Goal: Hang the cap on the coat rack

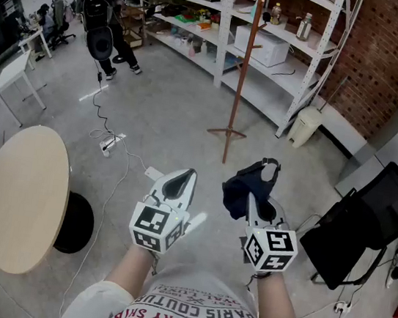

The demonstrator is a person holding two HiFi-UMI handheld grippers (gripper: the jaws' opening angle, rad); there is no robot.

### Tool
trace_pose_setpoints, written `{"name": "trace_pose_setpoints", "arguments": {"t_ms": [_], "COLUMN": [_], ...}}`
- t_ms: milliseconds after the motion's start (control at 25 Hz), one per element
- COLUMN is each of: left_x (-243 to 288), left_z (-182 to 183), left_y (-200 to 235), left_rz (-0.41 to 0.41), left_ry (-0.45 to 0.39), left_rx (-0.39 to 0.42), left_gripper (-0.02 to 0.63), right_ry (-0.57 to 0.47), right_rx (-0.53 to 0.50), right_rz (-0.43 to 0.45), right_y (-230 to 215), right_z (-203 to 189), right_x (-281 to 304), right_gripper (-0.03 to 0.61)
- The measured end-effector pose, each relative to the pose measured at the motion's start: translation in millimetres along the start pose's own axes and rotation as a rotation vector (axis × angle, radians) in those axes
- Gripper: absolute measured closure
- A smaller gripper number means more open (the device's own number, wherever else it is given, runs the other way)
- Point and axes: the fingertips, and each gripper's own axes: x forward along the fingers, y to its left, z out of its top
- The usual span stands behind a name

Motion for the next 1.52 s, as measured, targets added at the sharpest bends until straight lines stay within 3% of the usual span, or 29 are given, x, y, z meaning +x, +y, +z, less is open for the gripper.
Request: {"name": "trace_pose_setpoints", "arguments": {"t_ms": [600, 960, 1280, 1520], "left_x": [4.5, 26.1, 63.2, 112.6], "left_z": [-12.2, -35.0, -61.4, -60.1], "left_y": [-14.9, -28.6, -44.7, -24.3], "left_rz": [-0.016, 0.011, 0.017, -0.005], "left_ry": [0.016, 0.052, 0.093, 0.106], "left_rx": [-0.066, -0.068, -0.161, -0.155], "left_gripper": [0.609, 0.609, 0.609, 0.609], "right_ry": [-0.007, 0.047, 0.089, 0.104], "right_rx": [0.060, 0.061, 0.049, 0.064], "right_rz": [0.028, 0.054, 0.057, 0.031], "right_y": [-16.6, -44.3, -82.7, -110.3], "right_z": [-10.2, -34.9, -46.7, -38.3], "right_x": [-9.4, -9.0, 2.1, 44.0], "right_gripper": [0.558, 0.558, 0.558, 0.558]}}
